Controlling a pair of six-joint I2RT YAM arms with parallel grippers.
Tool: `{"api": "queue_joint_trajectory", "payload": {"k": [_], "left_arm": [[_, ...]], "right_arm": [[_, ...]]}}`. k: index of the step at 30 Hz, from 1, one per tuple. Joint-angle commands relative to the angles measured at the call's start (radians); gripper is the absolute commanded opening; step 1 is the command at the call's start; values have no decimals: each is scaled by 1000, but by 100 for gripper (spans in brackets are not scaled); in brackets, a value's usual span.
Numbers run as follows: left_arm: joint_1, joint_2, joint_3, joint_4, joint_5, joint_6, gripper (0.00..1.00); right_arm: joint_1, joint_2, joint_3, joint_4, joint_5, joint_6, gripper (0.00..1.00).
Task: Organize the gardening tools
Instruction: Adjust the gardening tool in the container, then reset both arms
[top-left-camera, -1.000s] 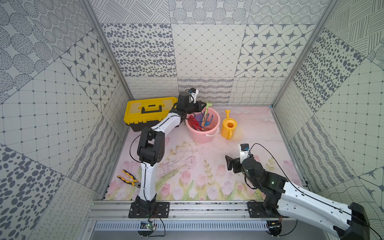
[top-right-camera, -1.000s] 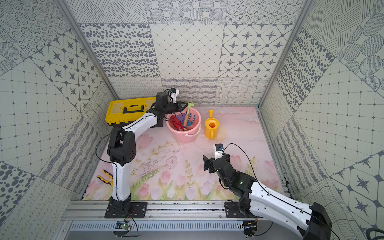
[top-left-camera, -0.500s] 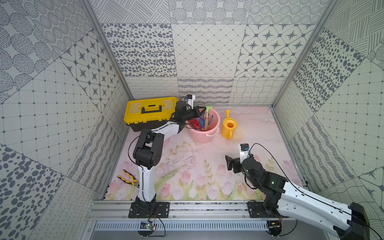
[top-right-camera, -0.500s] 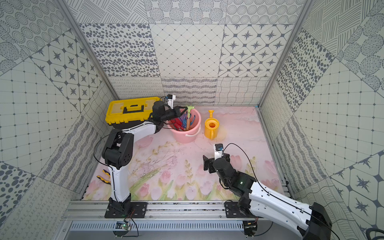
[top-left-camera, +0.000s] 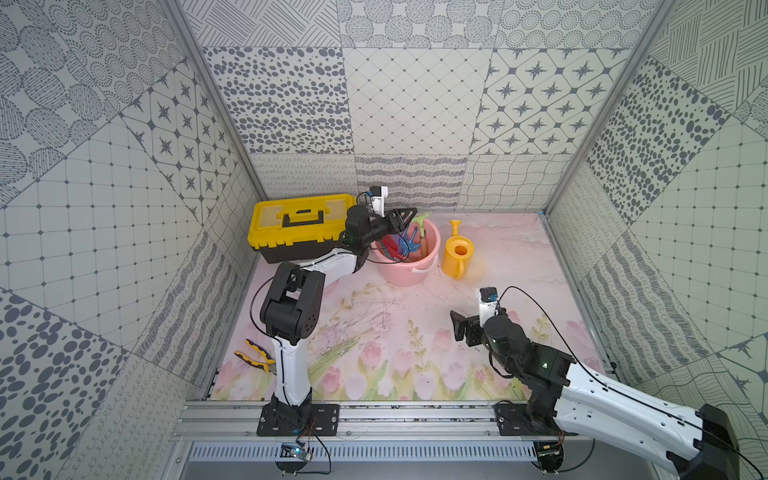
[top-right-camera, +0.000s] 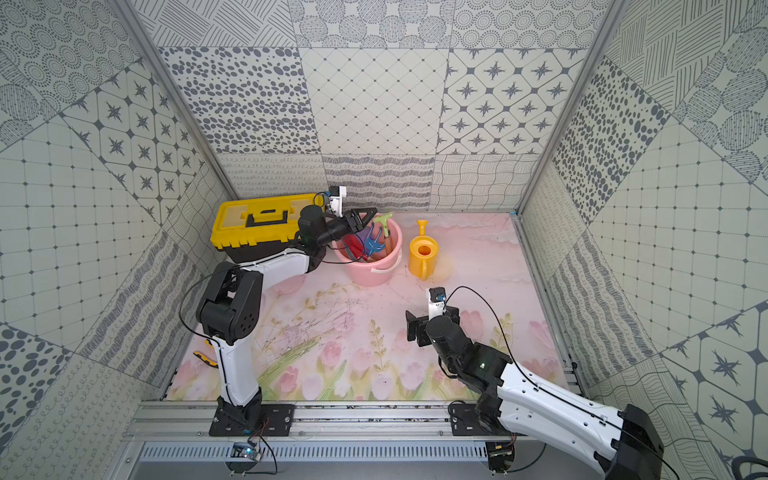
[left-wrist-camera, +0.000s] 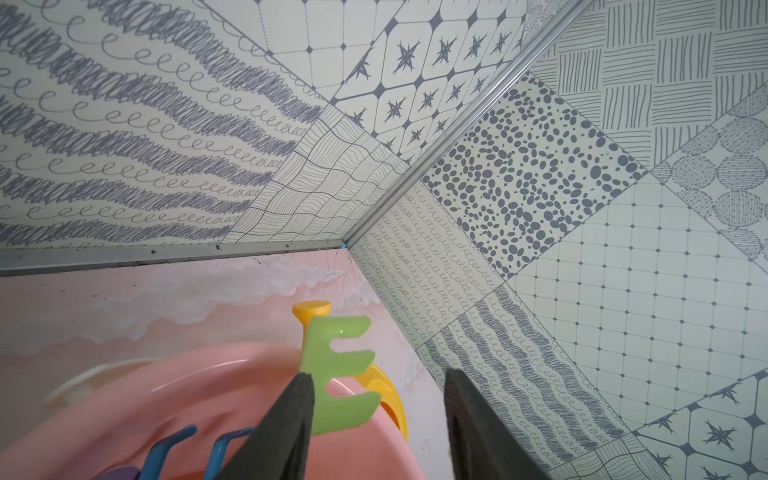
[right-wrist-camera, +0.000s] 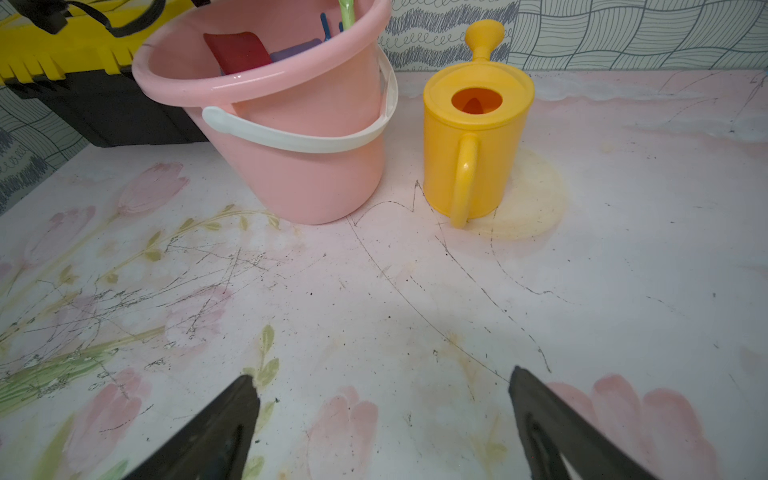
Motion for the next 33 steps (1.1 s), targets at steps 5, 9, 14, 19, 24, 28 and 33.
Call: {"api": "queue_joint_trajectory", "payload": {"k": [5, 9, 14, 19, 24, 28, 33], "left_arm": [[3, -96, -14, -49, 11, 114, 58], [3, -134, -3, -147, 6, 173, 71], [3, -210, -17, -267, -50, 228, 100], [2, -327, -99, -378, -179, 289, 100], [2, -490, -241, -485, -375, 321, 100], [0, -650, -357, -618, -564, 343, 99], [3, -791, -506, -761, -867, 373, 99]], "right_arm": [[-2, -27, 2, 32, -2, -8, 97], [-2, -37, 1, 29, -3, -8, 97], [-3, -44, 4, 24, -1, -9, 97], [-3, -56, 1, 21, 24, -10, 97], [-3, -63, -3, 21, 81, -13, 97], [-9, -34, -11, 44, 181, -28, 97], [-82, 40, 0, 104, 234, -89, 97]]}}
